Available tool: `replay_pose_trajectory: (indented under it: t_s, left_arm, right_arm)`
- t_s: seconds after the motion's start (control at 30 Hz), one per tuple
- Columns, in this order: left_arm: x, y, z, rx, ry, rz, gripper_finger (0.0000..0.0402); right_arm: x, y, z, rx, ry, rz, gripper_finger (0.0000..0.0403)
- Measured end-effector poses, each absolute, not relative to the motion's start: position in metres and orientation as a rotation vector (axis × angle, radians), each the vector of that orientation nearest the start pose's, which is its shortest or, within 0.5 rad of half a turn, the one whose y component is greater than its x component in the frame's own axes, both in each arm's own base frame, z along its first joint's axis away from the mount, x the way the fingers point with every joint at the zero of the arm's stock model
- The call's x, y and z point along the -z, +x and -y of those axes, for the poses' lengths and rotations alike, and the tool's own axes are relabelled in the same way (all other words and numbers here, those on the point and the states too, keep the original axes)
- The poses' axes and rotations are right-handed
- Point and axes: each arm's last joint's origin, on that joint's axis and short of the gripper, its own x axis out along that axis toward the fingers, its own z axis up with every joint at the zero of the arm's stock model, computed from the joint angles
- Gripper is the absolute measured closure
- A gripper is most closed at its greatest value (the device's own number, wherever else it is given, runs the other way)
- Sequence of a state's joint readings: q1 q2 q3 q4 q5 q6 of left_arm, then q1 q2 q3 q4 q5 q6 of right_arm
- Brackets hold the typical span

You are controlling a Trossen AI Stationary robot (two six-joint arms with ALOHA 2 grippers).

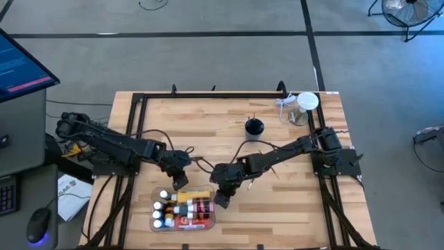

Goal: Pick & Place Paint Supplies
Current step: Move the transparent bin to the bottom left of the table

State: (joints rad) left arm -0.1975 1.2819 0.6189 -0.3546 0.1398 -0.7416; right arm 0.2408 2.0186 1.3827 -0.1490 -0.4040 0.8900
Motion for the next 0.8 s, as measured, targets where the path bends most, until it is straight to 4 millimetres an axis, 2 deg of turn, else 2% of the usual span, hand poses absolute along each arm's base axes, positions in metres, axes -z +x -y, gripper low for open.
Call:
replay_pose_trajectory:
  t_s: [0.33, 0.6, 0.8]
  left_arm:
    - [-0.173, 0.216, 0.069, 0.075, -0.63, -1.127, 0.0401]
    - [-0.173, 0.209, 0.09, 0.21, -0.613, -1.183, 0.0401]
    - [-0.173, 0.209, 0.089, 0.178, -0.599, -1.164, 0.0401]
  right_arm:
    - [-0.185, 0.429, -0.104, -0.346, 0.841, -0.911, 0.0403]
    - [-0.167, 0.467, -0.116, -0.534, 0.876, -0.949, 0.0403]
    - [-0.176, 0.475, -0.116, -0.505, 0.818, -0.955, 0.0403]
